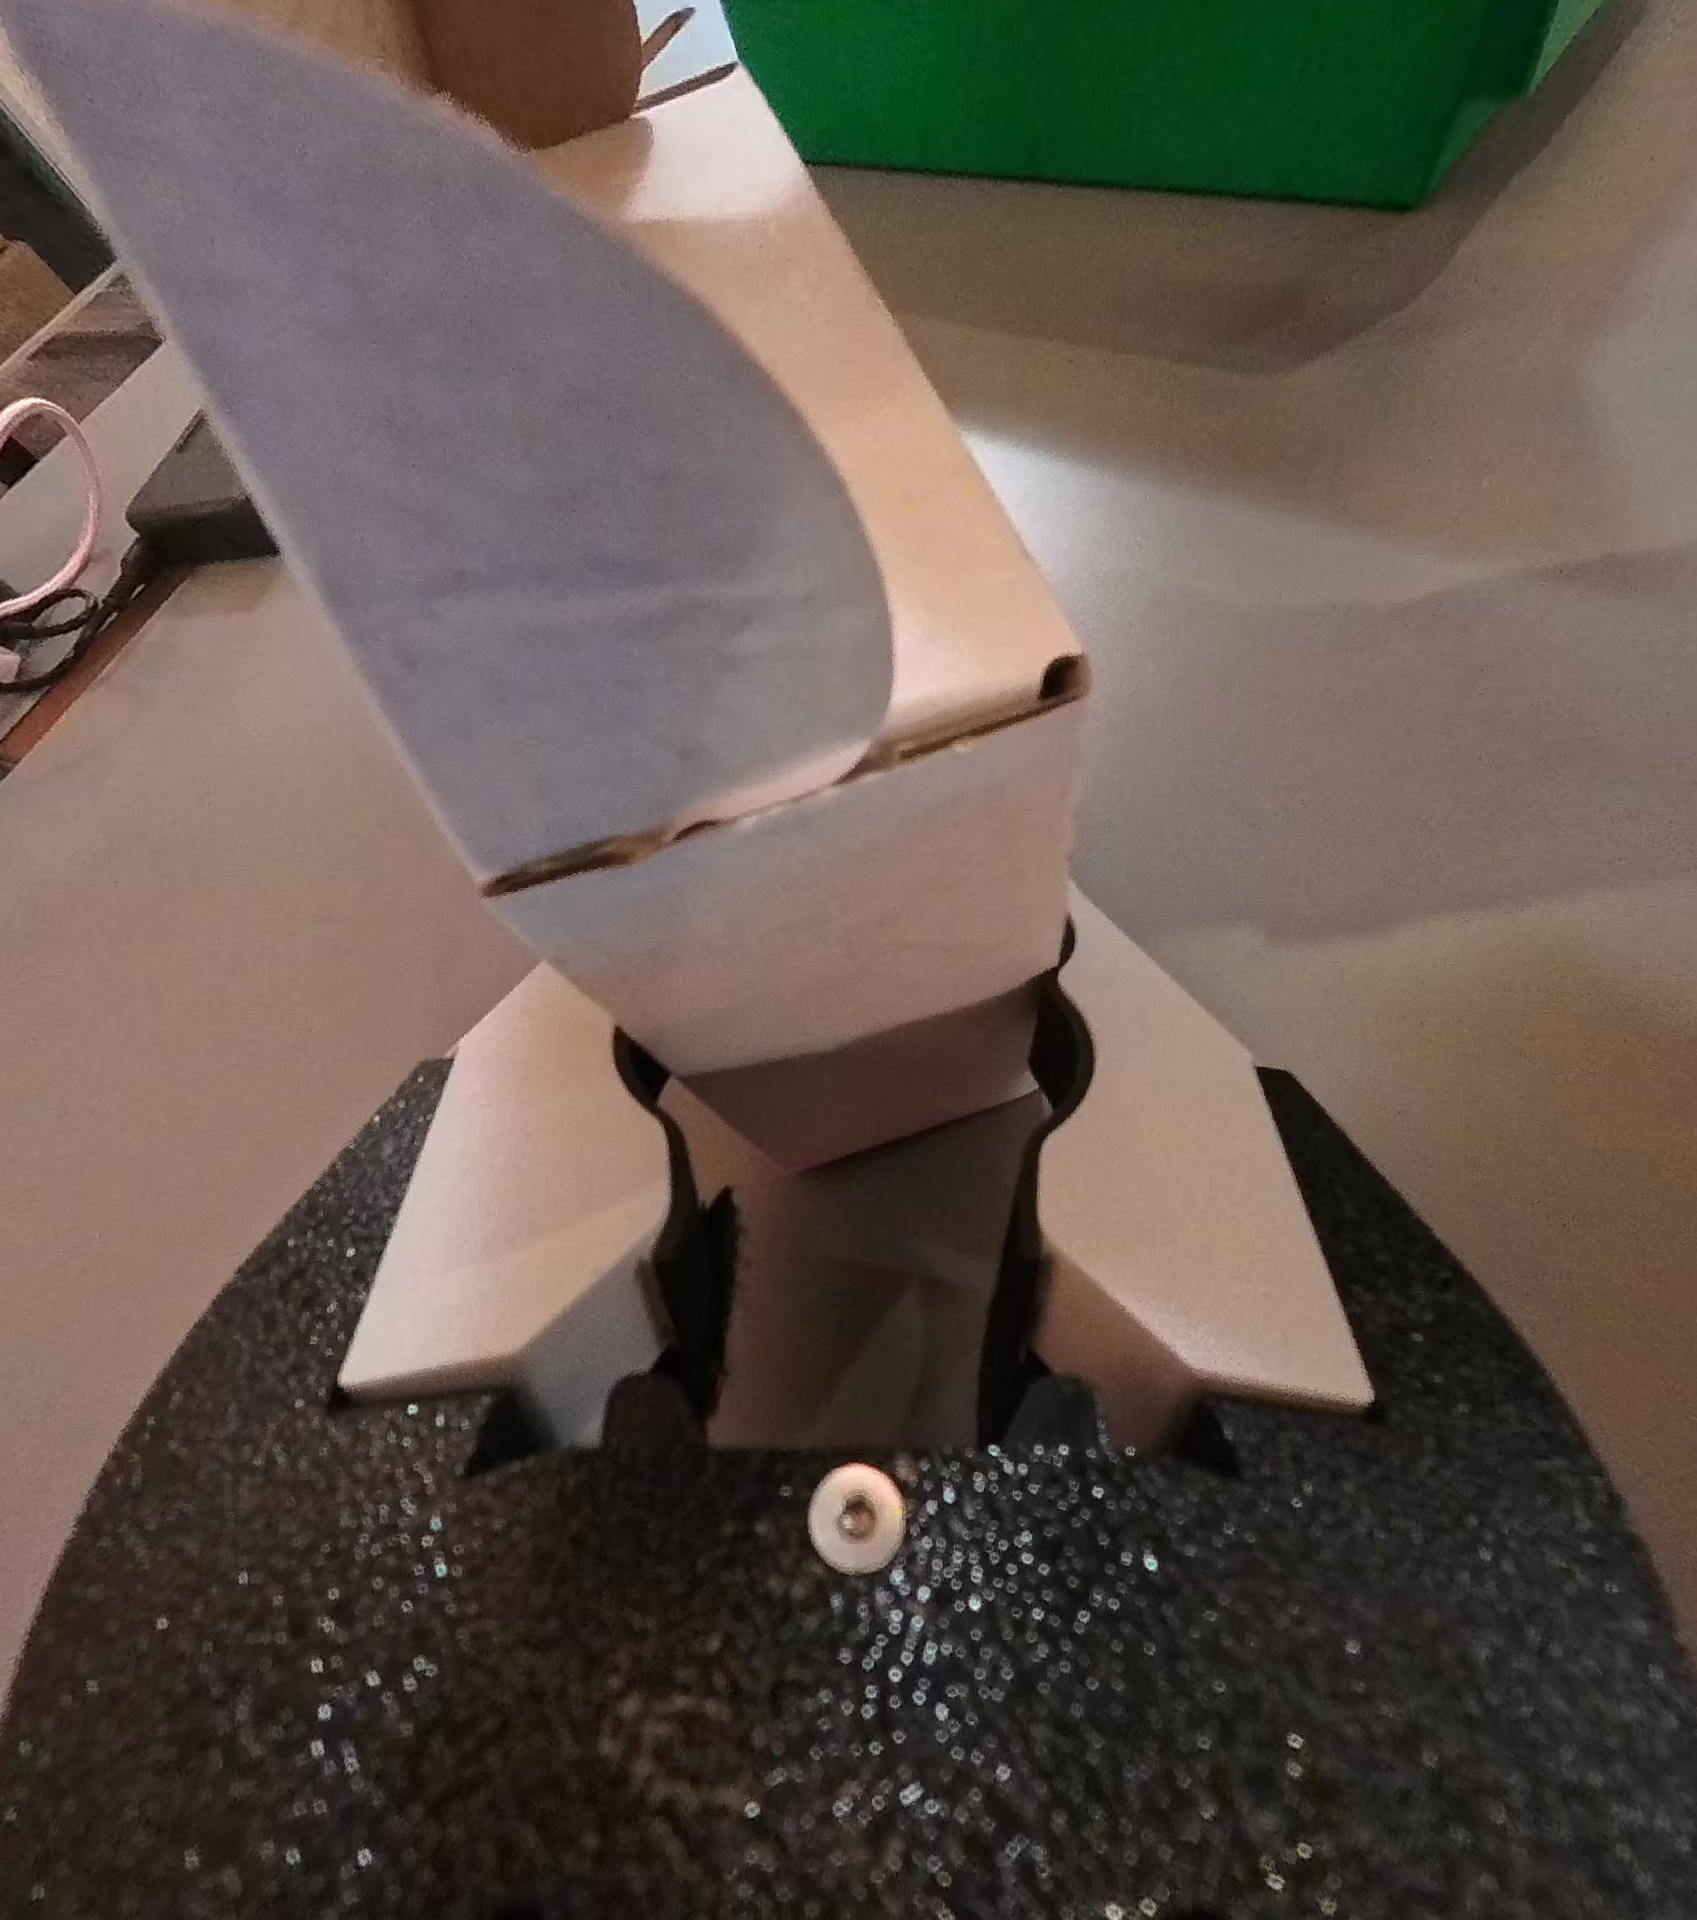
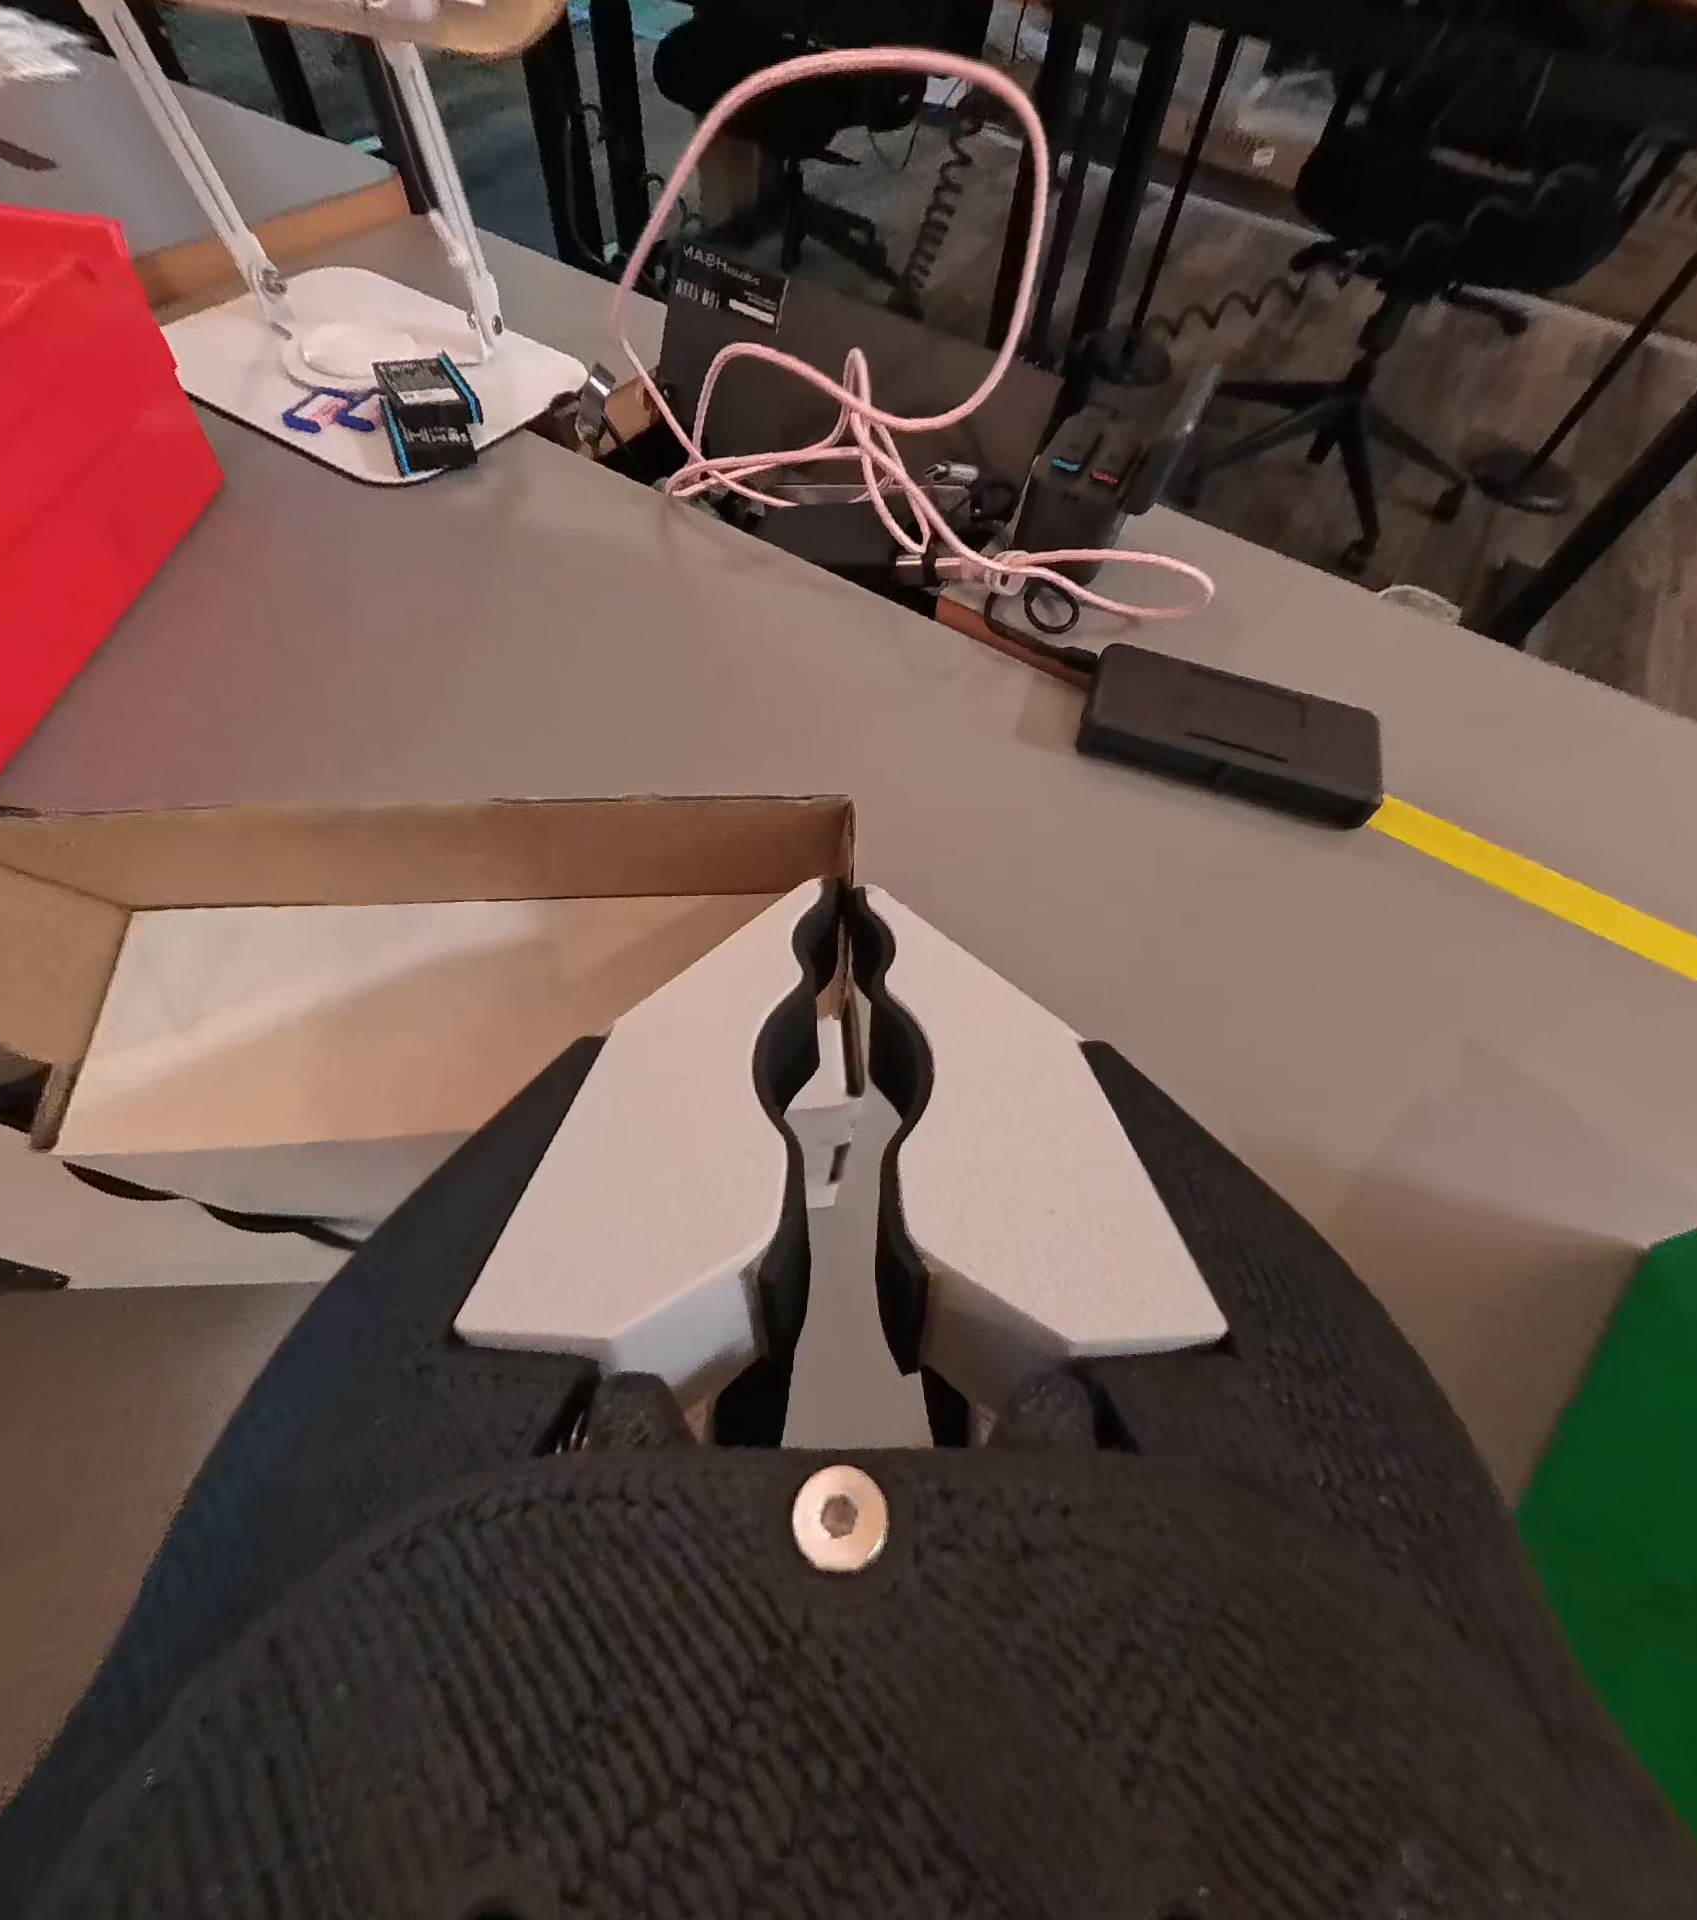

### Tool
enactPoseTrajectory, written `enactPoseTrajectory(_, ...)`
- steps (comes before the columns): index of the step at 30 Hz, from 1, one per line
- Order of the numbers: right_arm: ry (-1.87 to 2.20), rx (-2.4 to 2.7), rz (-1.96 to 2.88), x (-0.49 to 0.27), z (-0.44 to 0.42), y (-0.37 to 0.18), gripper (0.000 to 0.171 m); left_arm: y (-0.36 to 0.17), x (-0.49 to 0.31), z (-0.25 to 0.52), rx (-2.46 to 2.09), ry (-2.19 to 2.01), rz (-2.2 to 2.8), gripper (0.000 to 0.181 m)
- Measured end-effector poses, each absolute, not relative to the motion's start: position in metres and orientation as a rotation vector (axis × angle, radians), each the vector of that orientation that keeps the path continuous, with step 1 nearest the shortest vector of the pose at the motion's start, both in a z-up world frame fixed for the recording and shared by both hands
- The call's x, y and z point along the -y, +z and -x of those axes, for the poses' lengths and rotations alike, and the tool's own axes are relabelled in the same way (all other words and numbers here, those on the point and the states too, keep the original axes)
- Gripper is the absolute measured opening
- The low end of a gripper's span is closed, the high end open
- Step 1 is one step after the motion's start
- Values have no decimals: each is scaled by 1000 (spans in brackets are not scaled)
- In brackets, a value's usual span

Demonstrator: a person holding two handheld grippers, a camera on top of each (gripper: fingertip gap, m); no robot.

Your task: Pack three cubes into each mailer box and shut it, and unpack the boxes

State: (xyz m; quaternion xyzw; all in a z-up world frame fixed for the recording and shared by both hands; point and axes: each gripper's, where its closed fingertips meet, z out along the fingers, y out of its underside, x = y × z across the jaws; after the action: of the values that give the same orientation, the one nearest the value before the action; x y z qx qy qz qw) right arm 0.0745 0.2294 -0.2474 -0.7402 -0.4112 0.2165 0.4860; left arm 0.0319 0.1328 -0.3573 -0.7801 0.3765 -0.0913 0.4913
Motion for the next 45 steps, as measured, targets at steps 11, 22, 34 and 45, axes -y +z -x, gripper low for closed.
enactPoseTrajectory(11,580,985,1831,-226,-84,-272,0,-357,-133,-31,-901,-240,1900,67)
enactPoseTrajectory(22,563,1122,1434,-166,-49,-206,0,-357,-133,-32,-909,-236,1895,67)
enactPoseTrajectory(34,593,1115,1498,-160,-38,-270,0,-358,-132,-32,-910,-240,1896,67)
enactPoseTrajectory(45,635,1097,1236,-129,-28,-250,0,-357,-132,-32,-912,-237,1892,67)
